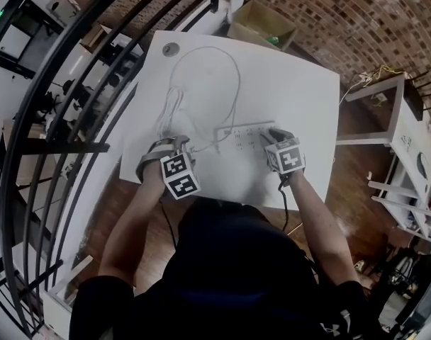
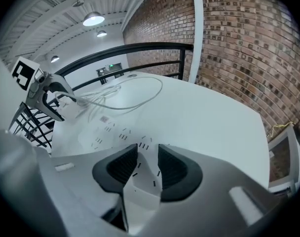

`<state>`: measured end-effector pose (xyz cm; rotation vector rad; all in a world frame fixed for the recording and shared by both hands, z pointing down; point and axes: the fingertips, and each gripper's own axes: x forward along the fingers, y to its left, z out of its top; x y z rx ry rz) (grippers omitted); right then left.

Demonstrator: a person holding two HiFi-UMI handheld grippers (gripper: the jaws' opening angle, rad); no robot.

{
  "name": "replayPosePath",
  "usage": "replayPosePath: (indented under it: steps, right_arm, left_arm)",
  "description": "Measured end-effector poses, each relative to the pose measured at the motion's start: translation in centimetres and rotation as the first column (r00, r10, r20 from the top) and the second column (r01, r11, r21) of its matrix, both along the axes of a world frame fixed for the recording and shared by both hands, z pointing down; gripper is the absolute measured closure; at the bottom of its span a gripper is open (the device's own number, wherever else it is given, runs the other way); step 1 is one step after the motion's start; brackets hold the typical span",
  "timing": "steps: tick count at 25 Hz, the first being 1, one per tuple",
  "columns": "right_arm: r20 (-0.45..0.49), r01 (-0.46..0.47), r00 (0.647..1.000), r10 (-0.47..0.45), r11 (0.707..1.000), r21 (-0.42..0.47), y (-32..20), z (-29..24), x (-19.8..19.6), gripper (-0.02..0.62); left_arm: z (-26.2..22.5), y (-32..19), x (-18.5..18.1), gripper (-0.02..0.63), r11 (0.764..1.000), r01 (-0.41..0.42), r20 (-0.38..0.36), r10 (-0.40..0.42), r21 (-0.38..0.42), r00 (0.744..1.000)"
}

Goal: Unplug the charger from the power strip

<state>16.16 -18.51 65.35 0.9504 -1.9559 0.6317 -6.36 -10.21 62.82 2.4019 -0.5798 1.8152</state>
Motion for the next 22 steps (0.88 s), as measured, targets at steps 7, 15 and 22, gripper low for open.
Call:
replayPosePath:
  steps: [7, 15, 22]
  right_arm:
    - [-0.02, -0.02, 1.0, 0.02, 1.0, 0.001, -0.1, 0.1, 0.4, 0.459]
    - [-0.022, -0.055, 0.998, 0.055, 0.998, 0.008, 0.1, 0.3, 0.3, 0.46]
    - [-0.017, -0.095, 0.995, 0.096, 0.995, 0.022, 0.1, -0.1, 0.4, 0.462]
  left_arm:
    - [2.7, 1.8, -6.2, 0.328, 0.976, 0.196, 0.191, -0.176, -0.094, 0.966]
    - [5.7, 3.7, -8.7, 0.328, 0.982, -0.089, 0.468, 0.158, -0.165, 0.87]
    - [5.7, 3.6, -9.0, 0.328, 0.981, -0.049, 0.402, 0.122, -0.186, 0.907]
